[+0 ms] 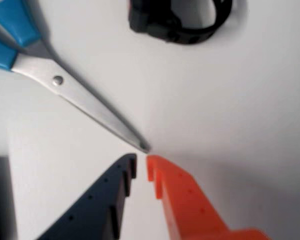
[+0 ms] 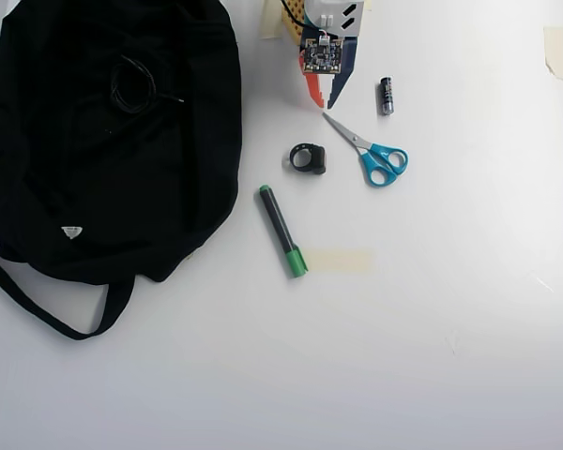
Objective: Put the cable into the black bag
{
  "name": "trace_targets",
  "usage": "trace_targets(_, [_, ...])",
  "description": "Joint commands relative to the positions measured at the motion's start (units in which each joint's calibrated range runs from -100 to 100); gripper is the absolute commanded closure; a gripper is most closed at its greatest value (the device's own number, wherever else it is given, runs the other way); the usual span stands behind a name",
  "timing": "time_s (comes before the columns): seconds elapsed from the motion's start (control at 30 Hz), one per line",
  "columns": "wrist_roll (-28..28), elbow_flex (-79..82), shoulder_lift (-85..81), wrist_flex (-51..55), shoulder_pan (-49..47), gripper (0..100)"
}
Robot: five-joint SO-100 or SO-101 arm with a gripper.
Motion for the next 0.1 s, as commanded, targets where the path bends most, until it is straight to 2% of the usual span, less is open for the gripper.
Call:
trace_targets(0.0, [-0.13,1.25,-0.66,1.89,0.11,98])
trace_targets(0.07, [-0.13,1.25,-0.66,1.89,0.11,98])
